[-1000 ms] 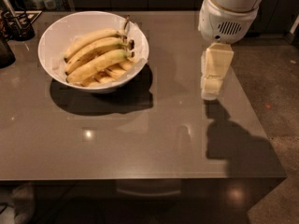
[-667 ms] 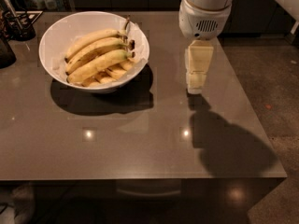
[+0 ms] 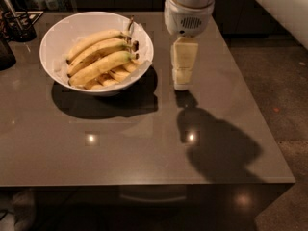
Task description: Pick banana from white bowl
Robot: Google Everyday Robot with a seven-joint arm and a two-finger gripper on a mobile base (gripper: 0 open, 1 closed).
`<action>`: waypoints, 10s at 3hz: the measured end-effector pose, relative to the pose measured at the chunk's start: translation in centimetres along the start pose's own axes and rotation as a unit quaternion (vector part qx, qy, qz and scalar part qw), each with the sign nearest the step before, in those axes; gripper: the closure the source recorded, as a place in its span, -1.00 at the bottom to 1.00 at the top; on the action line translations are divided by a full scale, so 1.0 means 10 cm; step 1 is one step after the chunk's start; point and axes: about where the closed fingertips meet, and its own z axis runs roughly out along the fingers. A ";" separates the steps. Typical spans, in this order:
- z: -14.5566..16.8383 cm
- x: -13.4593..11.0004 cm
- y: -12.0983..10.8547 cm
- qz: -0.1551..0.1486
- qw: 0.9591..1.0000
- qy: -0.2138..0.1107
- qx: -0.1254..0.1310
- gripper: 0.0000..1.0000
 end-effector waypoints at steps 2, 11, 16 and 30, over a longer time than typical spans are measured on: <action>0.07 -0.35 -0.24 -0.037 0.999 -0.004 0.009 -1.00; 0.48 -1.49 -0.52 0.010 0.997 -0.051 -0.051 -0.32; 0.76 -1.48 -0.54 0.006 0.995 -0.059 -0.080 -0.16; -0.60 -0.59 0.73 0.036 0.968 -0.248 -0.007 1.00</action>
Offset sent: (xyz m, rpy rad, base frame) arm 0.0181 0.0280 0.0005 -0.0193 -0.0075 0.0597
